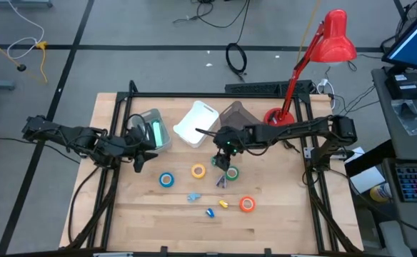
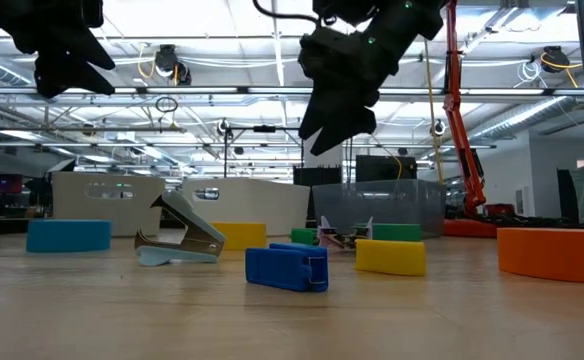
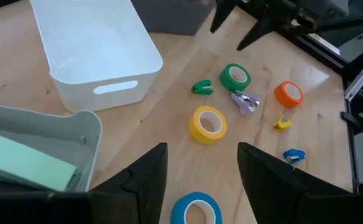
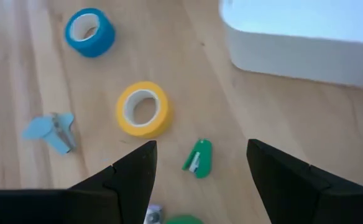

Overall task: Pick and place Stapler, Stapler remover, tape
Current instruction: Put the small green stapler into the gray bin

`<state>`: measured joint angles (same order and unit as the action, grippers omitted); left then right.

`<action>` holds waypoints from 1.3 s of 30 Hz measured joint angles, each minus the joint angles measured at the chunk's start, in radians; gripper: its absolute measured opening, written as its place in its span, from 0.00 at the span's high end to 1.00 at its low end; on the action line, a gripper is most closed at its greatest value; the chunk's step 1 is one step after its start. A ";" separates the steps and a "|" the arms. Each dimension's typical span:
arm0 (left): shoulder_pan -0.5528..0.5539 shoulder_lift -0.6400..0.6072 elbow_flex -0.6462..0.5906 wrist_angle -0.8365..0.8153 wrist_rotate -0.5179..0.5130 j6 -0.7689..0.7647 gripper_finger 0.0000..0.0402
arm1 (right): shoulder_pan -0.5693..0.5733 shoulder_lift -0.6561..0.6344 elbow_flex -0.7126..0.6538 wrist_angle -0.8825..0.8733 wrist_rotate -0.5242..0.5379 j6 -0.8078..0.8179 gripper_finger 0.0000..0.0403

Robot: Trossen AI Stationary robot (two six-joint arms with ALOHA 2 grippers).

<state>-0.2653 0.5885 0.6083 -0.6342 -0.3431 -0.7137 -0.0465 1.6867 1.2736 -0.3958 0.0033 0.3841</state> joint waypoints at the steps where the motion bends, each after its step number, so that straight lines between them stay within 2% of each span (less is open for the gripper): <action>1: 0.000 0.000 0.000 0.000 0.000 0.008 0.51 | -0.003 0.001 0.000 -0.004 -0.002 0.016 0.40; 6: 0.015 0.000 0.000 0.001 -0.003 0.031 0.51 | -0.001 0.008 0.000 -0.003 -0.004 0.023 0.40; 11: 0.033 0.000 0.000 0.003 -0.001 0.078 0.51 | 0.003 0.069 0.007 0.007 -0.006 0.025 0.40; 17: 0.043 0.000 0.000 0.008 0.008 0.108 0.51 | 0.010 0.193 0.117 -0.063 -0.005 -0.014 0.40; 21: 0.043 0.000 0.000 0.003 0.010 0.113 0.51 | 0.007 0.226 0.159 -0.132 0.001 -0.021 0.40; 28: 0.043 -0.009 -0.048 0.017 0.029 0.099 0.51 | 0.010 0.261 0.159 -0.162 -0.008 0.015 0.40; 35: 0.043 -0.009 -0.104 0.148 0.067 0.105 0.51 | 0.010 0.277 0.159 -0.159 -0.021 0.049 0.40; 39: 0.043 -0.009 -0.117 0.163 0.077 0.108 0.51 | 0.011 0.276 0.156 -0.152 -0.032 0.050 0.40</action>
<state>-0.2226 0.5799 0.4908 -0.4716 -0.2666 -0.6055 -0.0357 1.9627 1.4297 -0.5478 -0.0282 0.4341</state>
